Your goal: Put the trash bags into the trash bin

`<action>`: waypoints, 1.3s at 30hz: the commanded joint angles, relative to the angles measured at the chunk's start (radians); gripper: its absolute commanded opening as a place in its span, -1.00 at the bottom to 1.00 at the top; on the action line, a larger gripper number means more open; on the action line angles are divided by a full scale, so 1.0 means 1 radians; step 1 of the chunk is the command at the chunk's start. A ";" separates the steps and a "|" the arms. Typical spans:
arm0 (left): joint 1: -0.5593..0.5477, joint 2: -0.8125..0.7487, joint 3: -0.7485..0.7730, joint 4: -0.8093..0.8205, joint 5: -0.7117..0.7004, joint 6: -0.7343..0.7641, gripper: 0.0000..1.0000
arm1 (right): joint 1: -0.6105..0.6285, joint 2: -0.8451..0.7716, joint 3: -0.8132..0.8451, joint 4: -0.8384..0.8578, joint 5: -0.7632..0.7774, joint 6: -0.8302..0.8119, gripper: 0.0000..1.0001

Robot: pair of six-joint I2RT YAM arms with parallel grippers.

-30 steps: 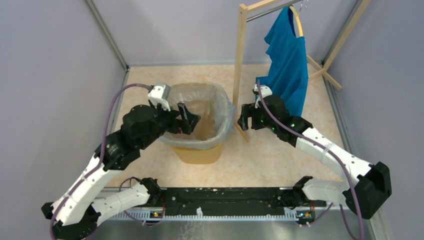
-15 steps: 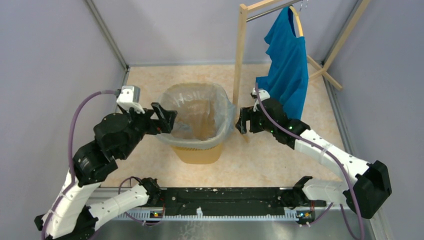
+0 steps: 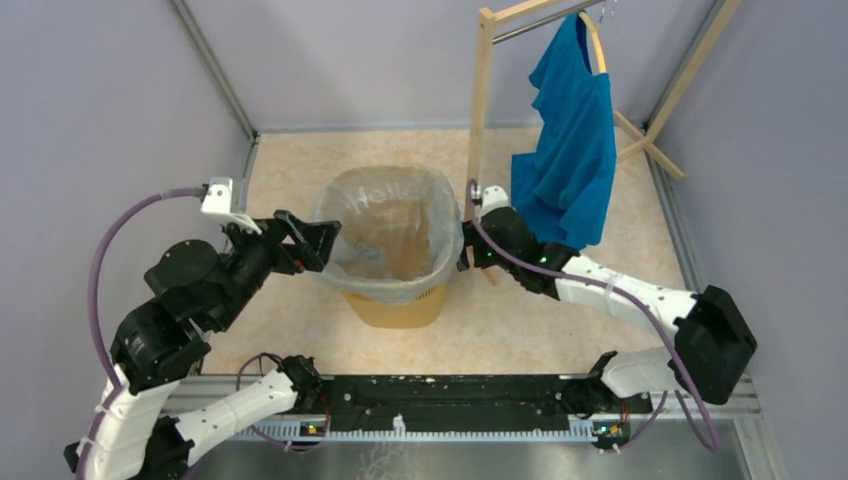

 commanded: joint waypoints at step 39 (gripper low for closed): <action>-0.004 -0.082 0.124 0.019 0.020 0.026 0.97 | 0.524 0.528 0.678 0.109 -0.005 -0.076 0.79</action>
